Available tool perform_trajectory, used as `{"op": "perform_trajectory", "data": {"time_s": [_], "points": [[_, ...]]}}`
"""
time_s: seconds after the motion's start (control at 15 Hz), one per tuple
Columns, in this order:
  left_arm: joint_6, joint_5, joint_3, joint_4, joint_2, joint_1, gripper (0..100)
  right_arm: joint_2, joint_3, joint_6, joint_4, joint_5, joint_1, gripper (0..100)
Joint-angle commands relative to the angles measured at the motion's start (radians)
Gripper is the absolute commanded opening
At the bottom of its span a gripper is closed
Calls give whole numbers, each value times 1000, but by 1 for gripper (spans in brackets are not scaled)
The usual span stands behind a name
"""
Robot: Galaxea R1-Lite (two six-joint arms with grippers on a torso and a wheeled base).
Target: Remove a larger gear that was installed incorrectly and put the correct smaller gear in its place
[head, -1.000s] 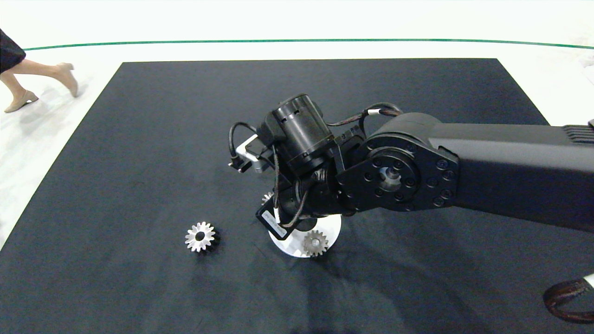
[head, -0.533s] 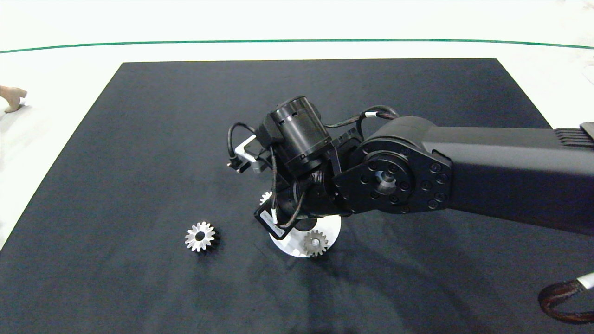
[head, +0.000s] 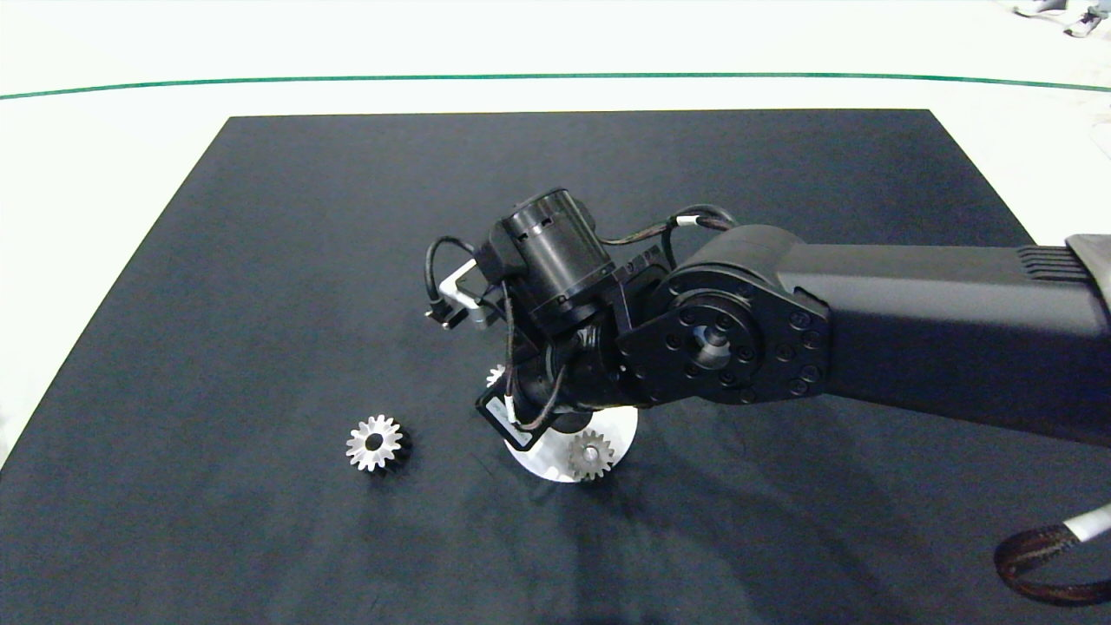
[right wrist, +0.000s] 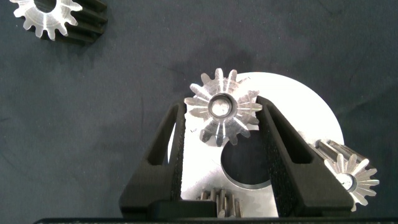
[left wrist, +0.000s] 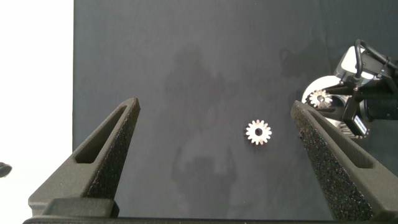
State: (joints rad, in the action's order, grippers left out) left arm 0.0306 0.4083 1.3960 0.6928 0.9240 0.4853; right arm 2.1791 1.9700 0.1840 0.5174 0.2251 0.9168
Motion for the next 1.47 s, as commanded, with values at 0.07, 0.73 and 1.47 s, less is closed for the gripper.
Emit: {"op": "perform_trajectory", "data": {"time_s": [0.07,0.73,1.47], "points": [[0,3,0,4,-1,-1,100,1,-3,2,3,2,1,100],[0,1,0,2,6,6,100,-114,-86,3,3,14,-16,100],[20,10,-242,-228,-82,2,100,-1033,-953,-9,-306,312,-392,100]]}}
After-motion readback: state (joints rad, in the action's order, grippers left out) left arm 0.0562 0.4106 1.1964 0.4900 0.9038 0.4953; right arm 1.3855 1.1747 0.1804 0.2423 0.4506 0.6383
